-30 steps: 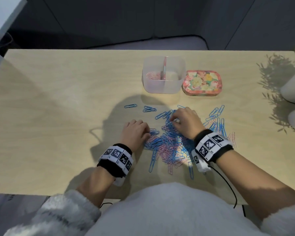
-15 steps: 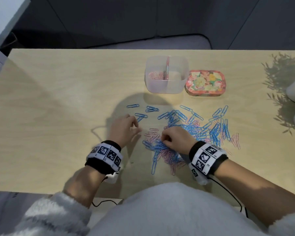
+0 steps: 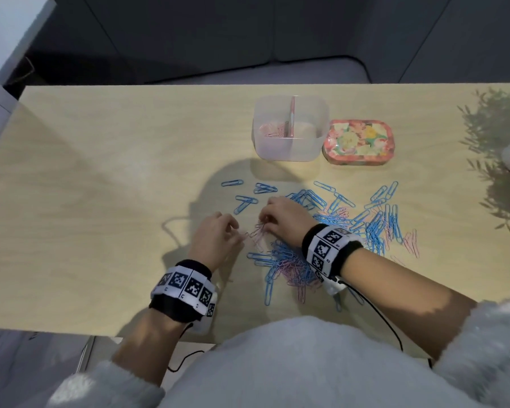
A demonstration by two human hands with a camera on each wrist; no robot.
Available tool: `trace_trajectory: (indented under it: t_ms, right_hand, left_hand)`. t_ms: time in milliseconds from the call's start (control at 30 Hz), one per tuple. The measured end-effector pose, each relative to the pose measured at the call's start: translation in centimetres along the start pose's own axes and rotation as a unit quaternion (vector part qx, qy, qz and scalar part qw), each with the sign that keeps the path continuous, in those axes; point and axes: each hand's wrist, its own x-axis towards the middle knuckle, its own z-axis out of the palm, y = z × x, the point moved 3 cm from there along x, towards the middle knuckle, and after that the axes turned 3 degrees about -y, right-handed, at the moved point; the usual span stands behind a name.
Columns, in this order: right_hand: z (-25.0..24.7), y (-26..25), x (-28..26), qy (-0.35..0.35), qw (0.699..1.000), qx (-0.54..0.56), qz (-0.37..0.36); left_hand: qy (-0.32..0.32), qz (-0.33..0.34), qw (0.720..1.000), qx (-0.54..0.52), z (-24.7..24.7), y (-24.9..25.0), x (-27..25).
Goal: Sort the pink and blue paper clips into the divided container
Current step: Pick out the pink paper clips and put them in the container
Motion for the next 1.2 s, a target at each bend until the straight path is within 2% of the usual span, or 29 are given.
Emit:
trace_trajectory:
  t_ms: [133, 300, 633, 800, 967, 1100, 1200]
  right_hand:
    - [0.2, 0.1, 0.1, 0.004, 1.0, 0.013, 0.002]
    - [0.7, 0.4, -0.5, -0.007, 1.0, 0.005, -0.014]
    - [1.2, 0.4, -0.5, 0.031, 0.997, 0.03, 0.056]
    - [0.9, 1.4, -0.5, 0.056, 0.991, 0.079, 0.096]
    - [-3.6, 2.3, -0.4, 0.123, 0.967, 0.196, 0.102]
    - [-10.1, 2.4, 1.8, 0.207, 0.946, 0.228, 0.101]
    - [-13.8, 2.5, 4.3, 0.27, 0.932, 0.212, 0.116]
  left_hand:
    - [0.001, -0.043, 0.999, -0.023, 0.8, 0.4, 0.0]
    - [0.006, -0.015, 1.0, -0.02, 1.7, 1.7, 0.6]
    - [-0.018, -0.01, 0.999, -0.04, 1.8, 2.7, 0.8]
    - [-0.046, 0.005, 0.995, -0.093, 1.1, 2.7, 2.2]
    - [-0.05, 0.025, 0.993, -0.105, 0.7, 2.4, 2.7]
    - [-0.051, 0.05, 0.996, -0.053, 0.6, 3.0, 2.8]
    - [-0.073, 0.074, 0.995, -0.007, 0.8, 3.5, 2.8]
